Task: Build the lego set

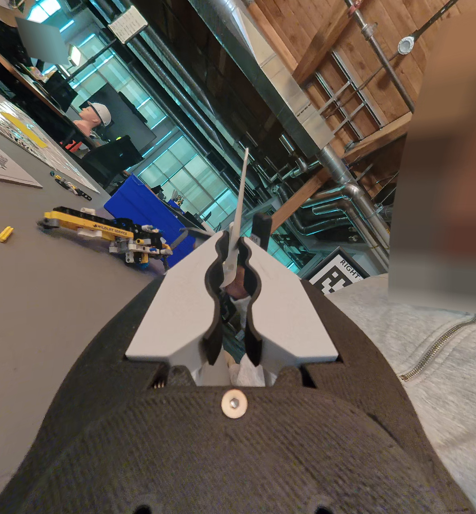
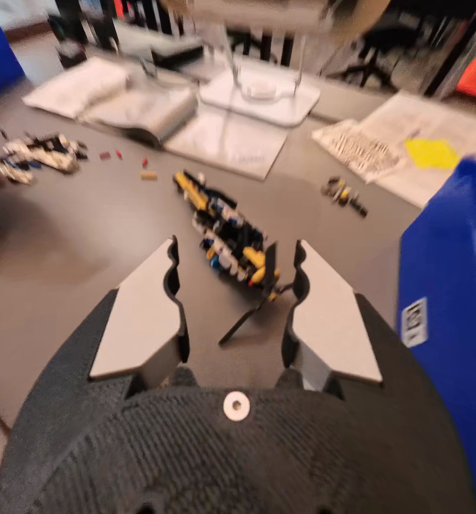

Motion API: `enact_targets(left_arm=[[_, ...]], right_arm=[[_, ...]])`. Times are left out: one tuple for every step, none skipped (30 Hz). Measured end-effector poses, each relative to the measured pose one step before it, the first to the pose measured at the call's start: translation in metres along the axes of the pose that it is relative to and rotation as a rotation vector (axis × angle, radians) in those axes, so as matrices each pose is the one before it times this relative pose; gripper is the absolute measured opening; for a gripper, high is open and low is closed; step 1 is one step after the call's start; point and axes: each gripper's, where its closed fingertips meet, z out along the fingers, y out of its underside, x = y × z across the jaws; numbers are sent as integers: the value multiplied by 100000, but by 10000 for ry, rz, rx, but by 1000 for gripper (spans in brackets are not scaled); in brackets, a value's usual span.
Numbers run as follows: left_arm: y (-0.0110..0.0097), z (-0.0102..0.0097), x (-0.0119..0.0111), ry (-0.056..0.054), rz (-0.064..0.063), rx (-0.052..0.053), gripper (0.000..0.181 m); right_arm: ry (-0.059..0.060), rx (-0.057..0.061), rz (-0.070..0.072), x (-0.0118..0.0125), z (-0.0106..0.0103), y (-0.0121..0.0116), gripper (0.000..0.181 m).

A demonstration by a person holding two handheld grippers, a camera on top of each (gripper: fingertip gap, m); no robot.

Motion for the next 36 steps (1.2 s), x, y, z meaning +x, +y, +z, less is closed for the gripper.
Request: enact_targets(left_arm=[[45,28,7,10,-10,-30,4],[43,31,-6,0,0,-32,5],[35,33,2,11,0,-23,4],[29,23,2,4,-5,-19,5],[1,-1,12,1,5,-1,4],[-6,1,5,1,5,8,5],[-20,-13,3,4,-7,9,5],[-12,-8,-5,4,-4,12,5],[-23,-14,5,-4,3,15,4],[-7,-13,-2,-4,6,12,4],[2,-3,-14,-6,-3,3,4],[-2,5,-26,-5,-13,-7,4],[5,-2,-11,3,-19,-4,4],[-26,-10,-23,6,-26,13,4],[-51,-23,-16,9,-31,29,4],[-78,-30,-13,13,-37,35,4],[-60,-32,-8,16,-39,34,4],[-53,-19,-16,17,-35,22,4],[-26,-11,6,25,-29,12,4],[-39,1,-5,22,-28,9,4],[-19,-2,1,27,-29,8,4],[-23,3,-9,17,-32,2,4],[-10,22,-1,25,-27,-5,4],[1,15,1,17,-18,-9,4],[12,6,0,10,-10,-8,4],[-3,5,2,8,-7,-6,4],[-8,-9,12,17,-12,4,4],[-32,-9,15,25,-22,16,4],[-22,-15,11,18,-21,13,4],[-31,-9,13,12,-4,16,3],[-21,-17,16,7,2,18,4],[-10,-10,21,13,-4,10,4],[7,-5,23,11,-1,-1,3],[-1,1,13,4,9,1,3],[-2,-13,10,1,8,5,4],[-3,2,11,0,5,3,4]], right_arm=[[-13,556,-127,617,-567,-2031,80],[22,476,-177,818,-231,-2070,77],[15,342,-184,967,162,-1964,70],[-87,193,-196,978,593,-1708,63],[-172,26,-237,1007,1066,-1311,55],[-273,-257,-329,990,1487,-677,43],[-371,-612,-416,965,1835,23,35],[-377,-871,-472,1048,2062,516,32],[-273,-1044,-556,1193,2143,839,30],[-238,-1168,-701,1076,2122,1049,29],[-219,-1214,-917,853,2030,1118,27],[-113,-1181,-1068,749,1919,1102,26],[-148,-1056,-1053,442,1776,953,24],[-163,-858,-933,262,1616,697,23],[-164,-647,-828,137,1437,435,22],[-142,-505,-733,106,1260,319,20],[-159,-358,-585,57,1053,173,20],[-172,-256,-386,67,835,73,20],[-190,-244,-210,70,626,70,20],[-171,-202,-89,106,429,6,20],[-162,-123,-24,94,270,-83,19],[-165,-72,5,43,225,-146,17],[-126,-99,-4,69,246,-59,15],[-60,-122,-37,132,275,5,13],[-75,-73,-58,70,234,-6,3],[-95,-12,-35,47,77,-58,2],[-135,-16,80,24,22,-19,2],[-154,-10,185,7,4,2,2],[-118,39,185,20,1,-17,1],[-66,105,184,24,-26,-45,1],[-7,159,203,71,-128,-104,1],[64,260,235,130,-361,-207,1],[67,439,312,105,-683,-436,1],[6,660,416,-37,-994,-774,1],[-80,821,489,-281,-1241,-1067,1],[-140,896,496,-614,-1429,-1292,1]])
